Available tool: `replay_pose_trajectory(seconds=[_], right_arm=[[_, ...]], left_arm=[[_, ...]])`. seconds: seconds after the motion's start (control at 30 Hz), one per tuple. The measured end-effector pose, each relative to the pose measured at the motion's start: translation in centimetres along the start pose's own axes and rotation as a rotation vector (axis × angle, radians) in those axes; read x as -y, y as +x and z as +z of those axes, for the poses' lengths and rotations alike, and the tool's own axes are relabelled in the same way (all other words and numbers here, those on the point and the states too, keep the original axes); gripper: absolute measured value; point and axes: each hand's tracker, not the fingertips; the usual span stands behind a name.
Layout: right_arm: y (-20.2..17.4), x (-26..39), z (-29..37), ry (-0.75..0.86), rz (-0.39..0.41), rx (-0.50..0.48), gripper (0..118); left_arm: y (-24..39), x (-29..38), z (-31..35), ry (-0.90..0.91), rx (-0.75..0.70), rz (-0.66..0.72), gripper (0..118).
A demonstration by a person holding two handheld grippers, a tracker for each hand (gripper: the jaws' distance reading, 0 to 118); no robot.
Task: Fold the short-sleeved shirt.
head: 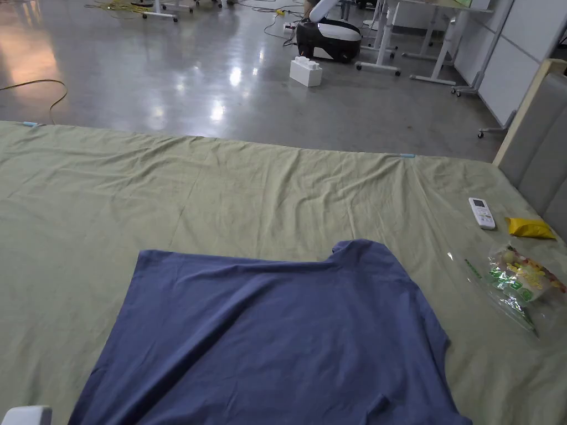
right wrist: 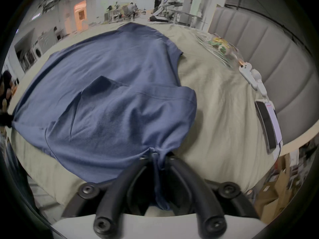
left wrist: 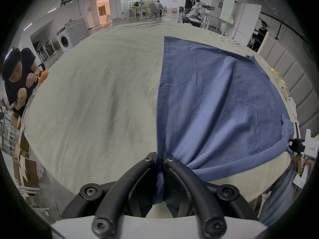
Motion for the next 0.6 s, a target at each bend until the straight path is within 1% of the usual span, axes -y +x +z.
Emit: replay_pose_trajectory(seconds=[0.1, 0.13, 0.17, 0.2, 0.27, 0.37, 0.5, 0.6], right_arm=[[-0.5, -0.9, 0.5, -0.033, 0.071, 0.024, 6], [-0.6, -1.0, 0.8, -0.031, 0.104, 0.048, 6], [-0.8, -1.1, 1.1, -0.034, 0.156, 0.099, 6], [-0.9, -1.1, 1.5, -0.022, 0.176, 0.125, 6], [-0.7, -1.3, 2.1, -0.02, 0.16, 0.124, 6], [-0.6, -1.9, 2.6, -0.013, 0.173, 0.144, 6], [0.0, -2.8, 3.5, 0.007, 0.12, 0.113, 6], [0.7, -4.2, 4.4, 0.034, 0.057, 0.067, 6]], left_arm=[[-0.1, -0.1, 0.3, 0.004, 0.003, 0.005, 7], [-0.1, -0.1, 0.4, 0.007, 0.005, 0.005, 7], [-0.2, -0.1, 0.6, 0.01, 0.007, 0.004, 7], [-0.2, -0.1, 0.7, 0.014, 0.012, 0.005, 7], [-0.3, -0.2, 1.0, 0.022, 0.026, 0.016, 7], [-0.1, -0.2, 1.4, 0.032, 0.041, 0.019, 7], [0.2, -0.4, 1.5, 0.052, 0.043, 0.016, 7], [0.1, -1.0, 1.8, 0.084, 0.057, 0.035, 7]])
